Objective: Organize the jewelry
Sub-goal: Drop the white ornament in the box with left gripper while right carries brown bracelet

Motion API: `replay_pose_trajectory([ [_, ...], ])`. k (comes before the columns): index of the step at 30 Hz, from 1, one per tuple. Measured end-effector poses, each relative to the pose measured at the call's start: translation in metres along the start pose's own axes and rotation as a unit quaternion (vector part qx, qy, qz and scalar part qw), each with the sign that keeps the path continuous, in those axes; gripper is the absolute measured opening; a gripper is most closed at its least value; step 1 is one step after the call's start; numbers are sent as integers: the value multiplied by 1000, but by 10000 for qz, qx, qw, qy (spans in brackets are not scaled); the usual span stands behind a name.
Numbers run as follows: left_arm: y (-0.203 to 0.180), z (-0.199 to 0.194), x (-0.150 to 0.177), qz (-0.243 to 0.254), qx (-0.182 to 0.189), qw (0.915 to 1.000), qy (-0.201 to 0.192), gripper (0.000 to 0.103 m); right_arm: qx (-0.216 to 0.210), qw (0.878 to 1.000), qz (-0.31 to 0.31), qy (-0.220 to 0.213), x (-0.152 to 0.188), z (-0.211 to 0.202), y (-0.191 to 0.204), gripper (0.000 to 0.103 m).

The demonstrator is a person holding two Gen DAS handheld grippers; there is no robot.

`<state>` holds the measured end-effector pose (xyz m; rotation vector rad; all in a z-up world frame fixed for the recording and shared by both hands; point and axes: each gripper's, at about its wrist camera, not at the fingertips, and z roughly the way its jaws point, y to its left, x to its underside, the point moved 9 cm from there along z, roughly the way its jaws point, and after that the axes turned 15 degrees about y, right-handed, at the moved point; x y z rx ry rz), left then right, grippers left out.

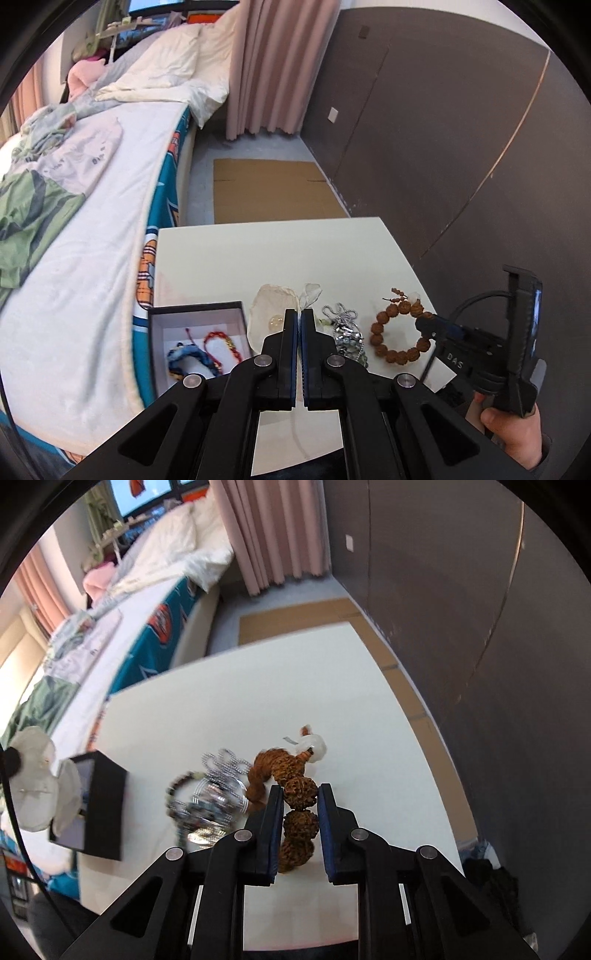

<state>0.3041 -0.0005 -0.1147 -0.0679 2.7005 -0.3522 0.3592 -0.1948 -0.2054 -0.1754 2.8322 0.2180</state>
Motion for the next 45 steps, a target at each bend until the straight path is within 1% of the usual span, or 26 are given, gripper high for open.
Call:
replay_pose_trajectory([
  [3, 10, -5, -6, -109, 166, 9998, -79, 1, -65, 9999, -46, -108, 0, -11, 12, 19],
  [5, 16, -10, -11, -173, 307, 9992, -184, 1, -278, 9992, -139, -231, -2, -22, 29, 19],
  [6, 19, -14, -13, -163, 361, 9989, -247, 1, -290, 9987, -222, -341, -4, -29, 40, 19],
  [8, 22, -18, -15, -142, 403, 9986, -297, 1, -257, 9978, -326, -516, -5, -40, 54, 19],
  [9, 25, -20, -16, -137, 423, 9985, -321, 1, -305, 9973, -356, -565, -5, -44, 61, 19],
  [12, 35, -29, -16, -124, 430, 9982, -404, 1, -345, 9966, -421, -613, -5, -46, 79, 19],
  [19, 60, -28, -10, -154, 424, 9983, -356, 1, -267, 9954, -583, -710, -7, -46, 114, 19],
  [23, 72, -16, -6, -280, 548, 9978, -259, 1, -286, 9952, -638, -689, -10, -42, 129, 19],
  [24, 75, -11, -4, -348, 553, 9976, -220, 2, -289, 9950, -646, -704, -10, -43, 132, 19],
  [25, 77, -4, -3, -410, 578, 9974, -111, 3, -298, 9947, -657, -730, -11, -44, 136, 19],
  [26, 79, 2, -1, -464, 628, 9969, 21, 6, -316, 9943, -674, -759, -12, -46, 138, 19],
  [28, 83, 14, 1, -601, 726, 9950, 321, 16, -358, 9936, -717, -796, -13, -47, 144, 19],
  [29, 86, 15, 2, -646, 745, 9945, 349, 26, -380, 9933, -739, -807, -14, -47, 146, 19],
  [30, 88, 12, 2, -668, 726, 9947, 301, 41, -414, 9929, -763, -815, -14, -47, 150, 19],
  [31, 90, 7, 1, -679, 687, 9951, 205, 49, -449, 9925, -784, -824, -14, -47, 153, 19],
  [32, 92, 3, 2, -684, 655, 9954, 119, 63, -483, 9920, -808, -839, -15, -47, 156, 19],
  [33, 94, -2, 2, -692, 627, 9956, 40, 70, -521, 9914, -834, -859, -15, -47, 158, 19],
  [35, 100, -12, 2, -706, 575, 9958, -85, 72, -597, 9903, -879, -899, -16, -48, 165, 19],
  [38, 111, -20, 7, -718, 339, 9968, -90, 72, -767, 9885, -934, -907, -15, -48, 175, 19],
  [45, 133, -40, 16, -898, 118, 9957, -185, 72, -1243, 9825, -1055, -902, -17, -49, 204, 19],
])
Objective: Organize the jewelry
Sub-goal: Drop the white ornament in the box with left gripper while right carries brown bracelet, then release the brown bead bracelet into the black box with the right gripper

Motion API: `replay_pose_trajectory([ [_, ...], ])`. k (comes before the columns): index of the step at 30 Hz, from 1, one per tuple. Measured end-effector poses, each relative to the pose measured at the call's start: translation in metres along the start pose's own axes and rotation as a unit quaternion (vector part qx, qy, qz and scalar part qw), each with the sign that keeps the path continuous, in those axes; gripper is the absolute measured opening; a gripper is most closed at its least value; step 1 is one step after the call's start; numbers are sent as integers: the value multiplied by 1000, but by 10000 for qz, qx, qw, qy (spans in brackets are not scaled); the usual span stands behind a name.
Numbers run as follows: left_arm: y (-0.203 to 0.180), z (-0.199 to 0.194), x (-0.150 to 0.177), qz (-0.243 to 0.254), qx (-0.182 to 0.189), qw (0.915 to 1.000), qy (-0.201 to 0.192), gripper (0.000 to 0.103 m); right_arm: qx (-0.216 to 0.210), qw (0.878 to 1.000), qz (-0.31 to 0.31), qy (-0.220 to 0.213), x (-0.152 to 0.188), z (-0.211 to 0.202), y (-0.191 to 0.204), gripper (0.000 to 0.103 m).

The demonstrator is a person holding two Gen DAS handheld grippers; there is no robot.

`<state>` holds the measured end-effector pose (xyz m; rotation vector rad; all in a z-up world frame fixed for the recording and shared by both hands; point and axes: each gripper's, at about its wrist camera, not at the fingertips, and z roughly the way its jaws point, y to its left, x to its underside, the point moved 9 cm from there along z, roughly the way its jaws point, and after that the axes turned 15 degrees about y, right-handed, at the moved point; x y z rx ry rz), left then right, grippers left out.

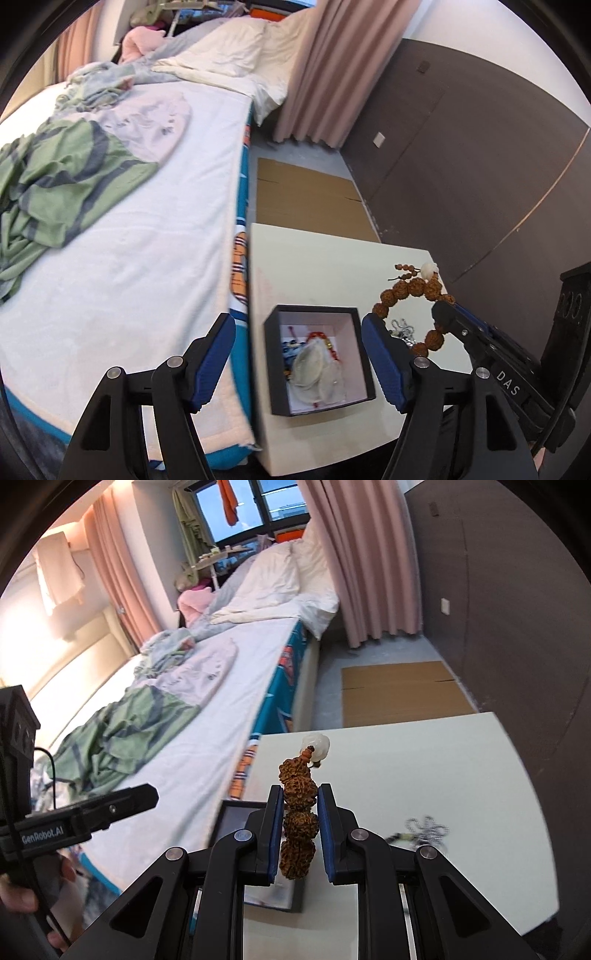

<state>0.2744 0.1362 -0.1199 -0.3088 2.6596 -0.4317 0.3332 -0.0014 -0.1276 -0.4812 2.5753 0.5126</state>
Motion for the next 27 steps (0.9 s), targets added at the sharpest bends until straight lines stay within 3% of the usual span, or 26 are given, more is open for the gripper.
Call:
replay_pose_trajectory([
  [6, 5, -11, 2, -67, -69, 9999, -69, 72, -296, 9989, -41, 363, 2, 21, 21, 24],
  [8, 2, -13, 1, -22, -85, 9999, -96, 72, -171, 9992, -2, 349, 3, 21, 17, 44],
  [10, -3, -14, 1, 27, -75, 9999, -103, 72, -163, 9995, 40, 285, 6, 15, 10, 52],
  [24, -63, 14, 5, 522, 51, 9985, 137, 72, -11, 9978, 580, 320, 21, -13, -66, 61],
  [27, -76, 24, 6, 628, 47, 9978, 202, 72, 124, 9963, 764, 376, 25, -14, -84, 71],
])
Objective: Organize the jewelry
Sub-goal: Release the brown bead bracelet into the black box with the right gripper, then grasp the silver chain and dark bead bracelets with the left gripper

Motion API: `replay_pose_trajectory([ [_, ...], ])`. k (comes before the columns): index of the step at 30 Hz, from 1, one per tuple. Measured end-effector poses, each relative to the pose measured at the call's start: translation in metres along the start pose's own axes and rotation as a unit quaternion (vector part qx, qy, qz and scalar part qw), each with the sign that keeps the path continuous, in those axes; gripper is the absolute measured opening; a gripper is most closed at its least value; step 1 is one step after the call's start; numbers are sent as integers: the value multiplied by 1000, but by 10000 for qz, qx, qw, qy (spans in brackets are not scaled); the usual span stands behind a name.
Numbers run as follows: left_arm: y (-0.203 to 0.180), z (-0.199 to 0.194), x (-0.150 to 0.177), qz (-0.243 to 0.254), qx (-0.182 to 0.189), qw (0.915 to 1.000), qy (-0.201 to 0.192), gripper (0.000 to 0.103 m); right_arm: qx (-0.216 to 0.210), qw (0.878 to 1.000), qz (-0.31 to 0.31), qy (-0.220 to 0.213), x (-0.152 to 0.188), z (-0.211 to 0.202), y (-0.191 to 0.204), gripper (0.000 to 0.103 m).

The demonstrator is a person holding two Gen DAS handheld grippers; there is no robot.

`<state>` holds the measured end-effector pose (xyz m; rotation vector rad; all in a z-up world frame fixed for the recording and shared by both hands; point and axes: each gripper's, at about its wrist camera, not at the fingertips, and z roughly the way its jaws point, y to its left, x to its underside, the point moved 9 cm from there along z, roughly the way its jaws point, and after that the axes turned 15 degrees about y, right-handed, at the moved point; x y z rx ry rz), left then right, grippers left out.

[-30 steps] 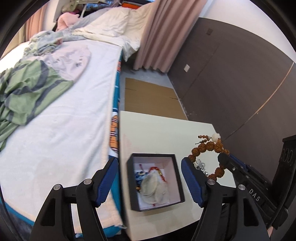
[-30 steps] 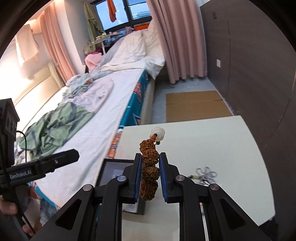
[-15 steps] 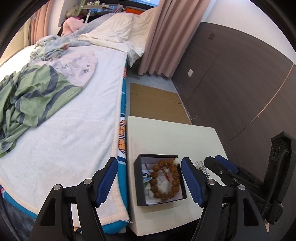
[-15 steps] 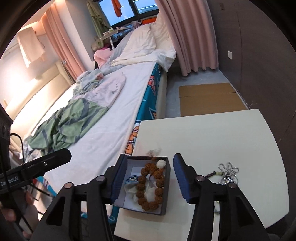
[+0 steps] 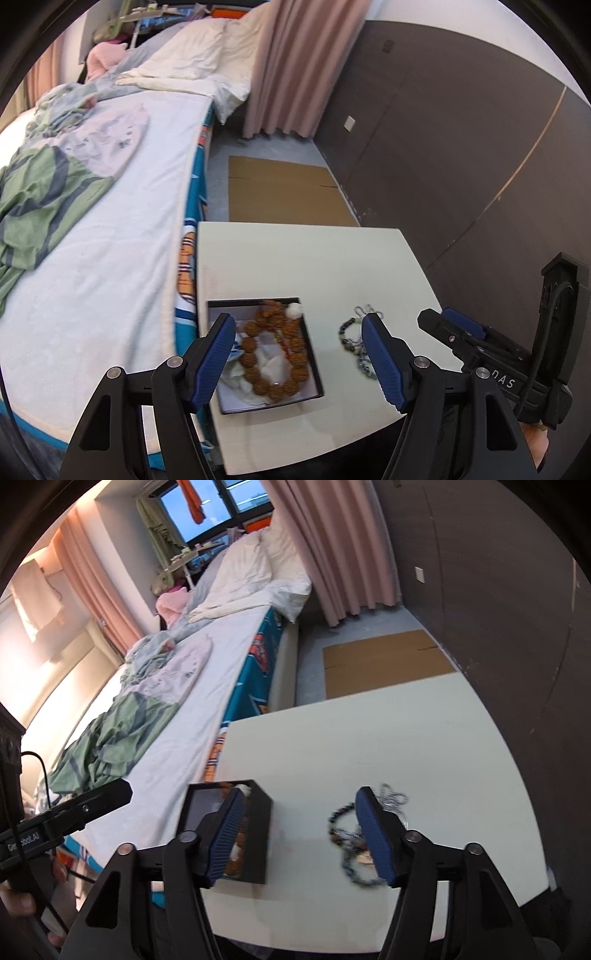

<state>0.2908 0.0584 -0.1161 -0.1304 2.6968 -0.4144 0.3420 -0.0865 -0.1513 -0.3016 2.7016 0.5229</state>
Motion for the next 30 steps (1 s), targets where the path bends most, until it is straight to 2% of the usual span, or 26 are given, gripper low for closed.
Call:
replay_pose_trajectory([
  [2, -9, 7, 1, 64, 9, 10000, 46, 72, 43, 9999, 120, 17, 1, 0, -11, 75],
  [14, -72, 69, 0, 662, -71, 9962, 567, 71, -133, 9972, 714, 160, 5, 7, -78, 75],
  [16, -81, 80, 1, 756, -110, 9950, 649, 68, -176, 9964, 811, 171, 5, 6, -88, 75],
  [21, -96, 109, 7, 839, -202, 9912, 1003, 48, -181, 9950, 948, 241, 8, 8, -109, 75],
  [30, -111, 148, 12, 954, -353, 9860, 1323, 42, -293, 9926, 1117, 372, 12, 13, -134, 75],
])
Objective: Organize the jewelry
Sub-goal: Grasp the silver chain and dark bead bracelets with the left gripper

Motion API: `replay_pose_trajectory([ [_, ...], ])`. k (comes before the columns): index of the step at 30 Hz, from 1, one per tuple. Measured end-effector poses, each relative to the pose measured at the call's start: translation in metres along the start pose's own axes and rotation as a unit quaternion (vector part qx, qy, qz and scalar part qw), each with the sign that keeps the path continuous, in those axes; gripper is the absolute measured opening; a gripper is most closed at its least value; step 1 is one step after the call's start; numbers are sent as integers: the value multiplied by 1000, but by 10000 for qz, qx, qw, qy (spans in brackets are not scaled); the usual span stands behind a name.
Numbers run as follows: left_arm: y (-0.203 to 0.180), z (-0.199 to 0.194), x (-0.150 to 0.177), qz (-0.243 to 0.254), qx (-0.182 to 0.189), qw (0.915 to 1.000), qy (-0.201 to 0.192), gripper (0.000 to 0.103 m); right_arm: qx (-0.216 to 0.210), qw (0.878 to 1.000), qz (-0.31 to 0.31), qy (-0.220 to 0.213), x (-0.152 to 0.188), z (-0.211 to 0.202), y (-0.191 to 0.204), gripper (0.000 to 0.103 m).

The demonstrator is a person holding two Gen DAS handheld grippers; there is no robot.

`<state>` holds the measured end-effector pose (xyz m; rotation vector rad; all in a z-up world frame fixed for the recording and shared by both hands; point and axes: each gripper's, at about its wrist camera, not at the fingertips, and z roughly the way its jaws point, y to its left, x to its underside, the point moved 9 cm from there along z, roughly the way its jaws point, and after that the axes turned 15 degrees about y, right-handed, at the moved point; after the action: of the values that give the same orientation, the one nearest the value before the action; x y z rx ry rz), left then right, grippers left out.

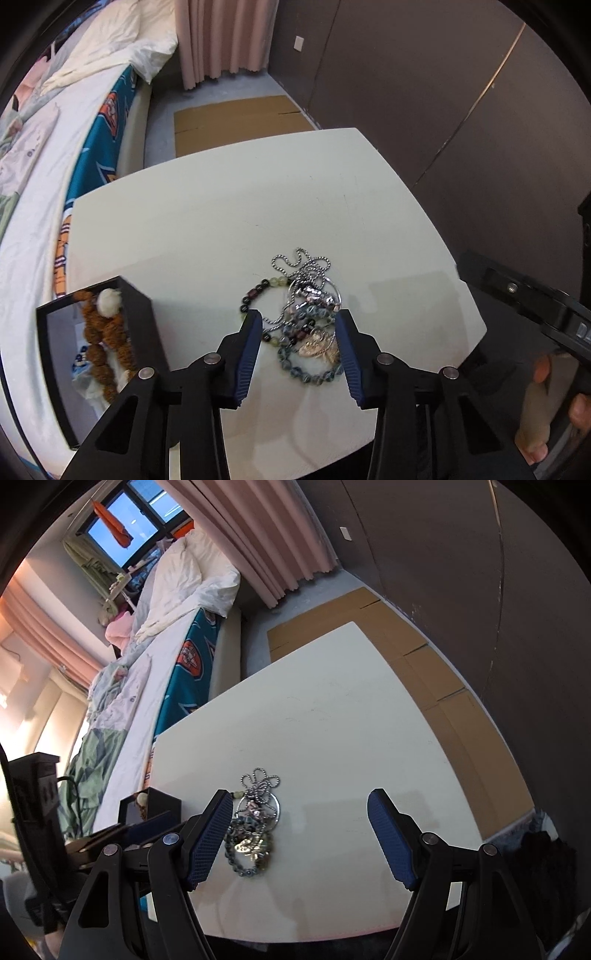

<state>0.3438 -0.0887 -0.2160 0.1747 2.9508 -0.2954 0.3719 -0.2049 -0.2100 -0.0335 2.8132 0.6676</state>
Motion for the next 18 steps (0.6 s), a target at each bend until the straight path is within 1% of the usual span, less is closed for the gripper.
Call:
replay_pose_trajectory([
  [4, -11, 11, -9, 37, 46, 10000, 56, 42, -18, 9999, 126, 2, 0, -2, -12, 75],
  [8, -24, 30, -16, 129, 39, 9995, 277, 42, 7, 9995, 299, 66, 0, 0, -28, 75],
  [11, -30, 48, -19, 195, -127, 9986, 474, 42, -18, 9991, 409, 89, 0, -1, -37, 75],
  [14, -30, 61, -19, 213, -330, 9975, 592, 42, -33, 9989, 464, 82, 1, -2, -44, 75],
  [15, -29, 64, -19, 215, -444, 9970, 590, 42, -33, 9988, 477, 82, 1, -2, -46, 75],
  [18, -27, 69, -22, 207, -597, 9963, 582, 42, -27, 9987, 501, 94, 1, -3, -50, 75],
])
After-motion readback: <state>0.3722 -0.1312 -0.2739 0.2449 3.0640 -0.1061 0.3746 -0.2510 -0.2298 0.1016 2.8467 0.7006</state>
